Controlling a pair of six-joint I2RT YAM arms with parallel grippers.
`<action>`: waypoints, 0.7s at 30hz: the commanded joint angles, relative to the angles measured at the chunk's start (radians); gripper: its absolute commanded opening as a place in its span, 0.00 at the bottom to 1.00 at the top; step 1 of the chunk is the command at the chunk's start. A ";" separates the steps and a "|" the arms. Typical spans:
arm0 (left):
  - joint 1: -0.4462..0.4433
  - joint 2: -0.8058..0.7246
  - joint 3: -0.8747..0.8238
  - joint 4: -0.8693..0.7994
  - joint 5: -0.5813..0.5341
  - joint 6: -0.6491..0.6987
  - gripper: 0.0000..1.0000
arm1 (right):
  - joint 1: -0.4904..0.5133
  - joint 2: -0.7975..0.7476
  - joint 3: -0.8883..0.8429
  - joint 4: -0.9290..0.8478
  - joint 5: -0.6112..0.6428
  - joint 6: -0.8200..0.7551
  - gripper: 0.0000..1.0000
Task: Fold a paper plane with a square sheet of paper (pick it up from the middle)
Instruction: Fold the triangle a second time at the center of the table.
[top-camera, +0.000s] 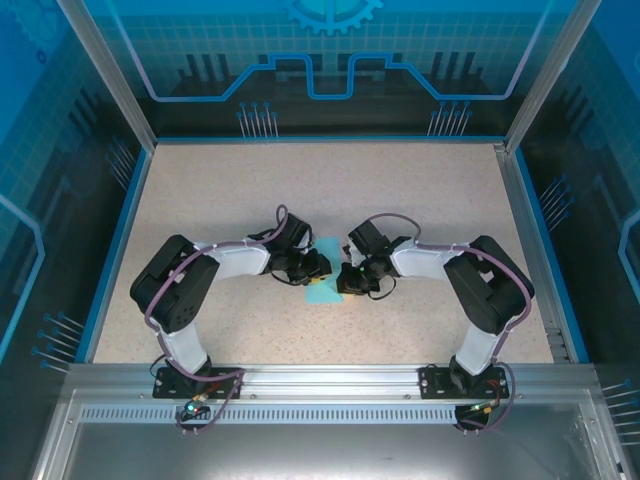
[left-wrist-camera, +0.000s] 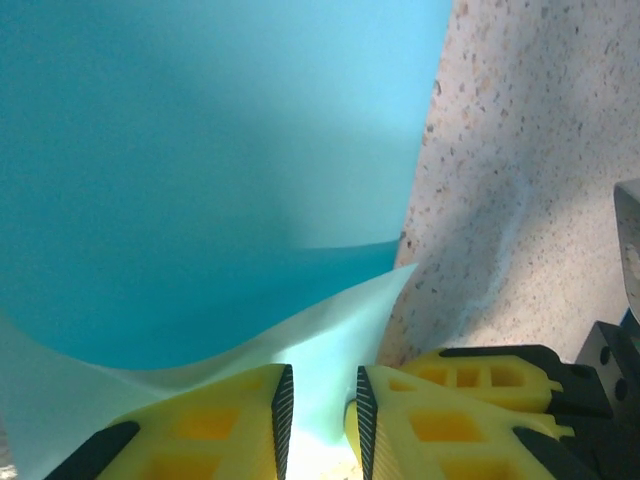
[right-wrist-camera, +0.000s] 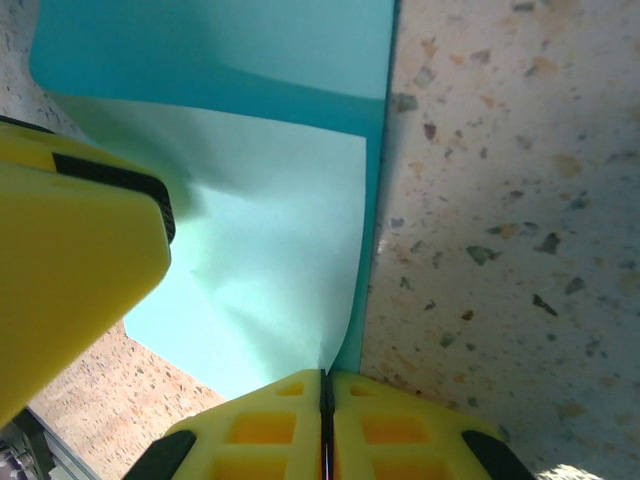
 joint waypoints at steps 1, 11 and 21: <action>0.010 0.006 0.015 -0.046 -0.046 0.024 0.27 | -0.015 0.020 -0.011 -0.033 0.001 -0.006 0.10; 0.013 0.038 0.011 -0.100 -0.089 0.007 0.25 | -0.021 0.002 -0.011 -0.053 0.024 0.001 0.12; 0.014 0.053 0.003 -0.113 -0.090 -0.011 0.23 | 0.045 -0.169 0.046 -0.132 0.178 -0.037 0.24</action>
